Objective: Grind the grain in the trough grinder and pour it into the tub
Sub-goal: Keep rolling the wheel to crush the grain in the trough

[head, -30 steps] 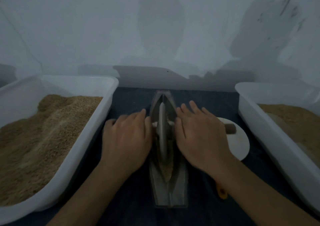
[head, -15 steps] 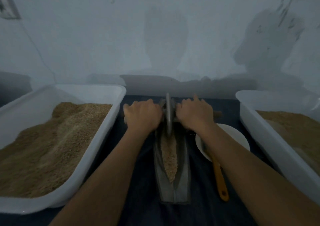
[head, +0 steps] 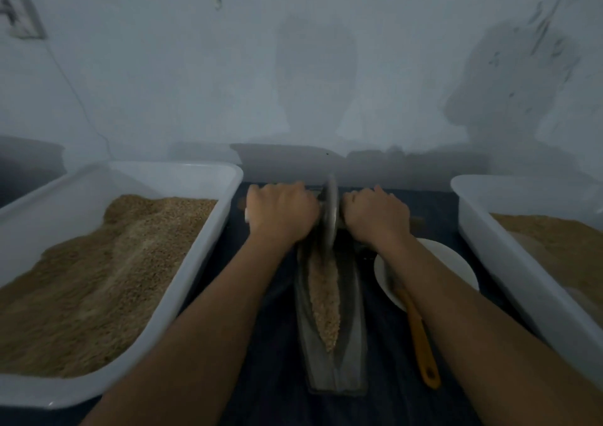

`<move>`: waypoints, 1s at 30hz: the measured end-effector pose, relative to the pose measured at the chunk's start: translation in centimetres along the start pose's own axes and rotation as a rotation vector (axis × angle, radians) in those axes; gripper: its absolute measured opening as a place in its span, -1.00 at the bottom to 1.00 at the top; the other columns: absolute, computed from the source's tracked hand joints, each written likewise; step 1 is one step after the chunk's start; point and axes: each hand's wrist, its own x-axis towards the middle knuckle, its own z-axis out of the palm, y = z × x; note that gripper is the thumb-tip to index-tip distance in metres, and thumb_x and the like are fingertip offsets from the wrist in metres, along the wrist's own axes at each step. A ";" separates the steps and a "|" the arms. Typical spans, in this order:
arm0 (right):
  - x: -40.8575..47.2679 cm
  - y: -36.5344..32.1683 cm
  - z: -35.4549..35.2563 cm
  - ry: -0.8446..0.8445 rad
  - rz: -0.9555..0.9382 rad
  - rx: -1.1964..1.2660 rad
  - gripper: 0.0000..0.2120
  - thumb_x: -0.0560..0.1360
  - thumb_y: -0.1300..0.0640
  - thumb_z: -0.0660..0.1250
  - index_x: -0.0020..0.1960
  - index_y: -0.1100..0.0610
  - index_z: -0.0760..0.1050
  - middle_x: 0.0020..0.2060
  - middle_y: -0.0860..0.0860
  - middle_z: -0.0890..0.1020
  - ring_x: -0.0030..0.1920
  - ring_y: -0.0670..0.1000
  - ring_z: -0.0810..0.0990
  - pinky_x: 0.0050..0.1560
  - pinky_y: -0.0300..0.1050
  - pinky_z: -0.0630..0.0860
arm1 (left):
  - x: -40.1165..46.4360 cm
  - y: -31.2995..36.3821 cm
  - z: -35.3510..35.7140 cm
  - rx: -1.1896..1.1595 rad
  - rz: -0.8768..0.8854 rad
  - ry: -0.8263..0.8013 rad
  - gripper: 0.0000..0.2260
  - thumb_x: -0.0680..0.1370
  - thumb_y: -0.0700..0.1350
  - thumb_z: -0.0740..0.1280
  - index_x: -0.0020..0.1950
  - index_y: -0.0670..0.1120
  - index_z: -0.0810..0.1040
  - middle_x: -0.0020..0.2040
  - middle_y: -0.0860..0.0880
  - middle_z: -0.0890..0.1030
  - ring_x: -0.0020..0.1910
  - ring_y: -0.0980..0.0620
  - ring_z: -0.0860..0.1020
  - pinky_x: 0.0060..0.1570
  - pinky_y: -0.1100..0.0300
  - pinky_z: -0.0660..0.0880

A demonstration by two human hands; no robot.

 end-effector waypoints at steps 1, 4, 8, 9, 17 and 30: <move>0.2 0.0 0.1 0.001 0.012 -0.011 -0.52 0.68 -0.04 -0.08 0.06 0.14 0.57 0.25 0.16 0.59 0.38 0.21 0.42 0.41 0.17 0.31 | 0.5 0.3 0.2 -0.003 -0.011 0.004 -0.68 0.65 0.01 0.08 -0.29 -0.01 0.37 -0.17 -0.05 0.66 -0.27 -0.11 0.53 -0.15 0.03 0.31; -2.6 0.4 0.4 -0.001 -0.063 -0.074 -0.55 0.69 0.01 -0.07 0.22 0.12 0.55 0.36 0.11 0.55 0.54 0.19 0.27 0.52 0.18 0.22 | -2.2 0.3 0.5 0.034 -0.014 0.061 -0.64 0.65 0.05 -0.05 -0.17 0.03 0.46 -0.21 0.03 0.61 -0.32 -0.05 0.47 -0.15 0.02 0.33; -9.5 1.0 -0.3 0.130 -0.264 -0.072 -0.36 0.68 -0.11 -0.22 0.53 0.15 0.38 0.52 0.06 0.40 0.60 0.06 0.21 0.57 0.11 0.20 | -9.7 -2.0 0.8 -0.096 0.102 0.075 -0.65 0.70 0.08 -0.14 -0.07 0.12 0.40 -0.07 0.12 0.59 -0.24 0.03 0.50 -0.13 0.06 0.41; -10.7 0.9 -0.3 0.171 -0.296 -0.093 -0.35 0.67 -0.12 -0.22 0.51 0.15 0.41 0.50 0.06 0.43 0.58 0.06 0.25 0.55 0.13 0.26 | -11.0 -2.3 0.7 -0.136 0.107 0.094 -0.66 0.71 0.09 -0.11 -0.06 0.13 0.41 -0.04 0.13 0.60 -0.21 0.04 0.52 -0.12 0.06 0.43; -2.4 -0.6 0.0 0.205 -0.122 -0.043 -0.50 0.68 -0.03 0.00 -0.03 0.16 0.66 0.15 0.15 0.68 0.30 0.20 0.54 0.20 0.04 0.43 | -2.2 -0.9 1.3 -0.140 -0.072 -0.034 -0.61 0.71 0.07 0.00 0.44 0.06 0.46 0.16 -0.04 0.66 0.05 -0.15 0.61 -0.05 0.00 0.33; -12.3 0.9 0.3 0.314 -0.346 -0.017 -0.31 0.68 -0.14 -0.26 0.48 0.16 0.45 0.43 0.05 0.52 0.53 0.10 0.36 0.46 0.15 0.40 | -13.1 -1.7 0.0 -0.250 0.014 0.121 -0.51 0.71 0.07 -0.06 0.46 -0.06 0.51 0.35 0.03 0.61 0.05 0.01 0.64 0.02 0.03 0.46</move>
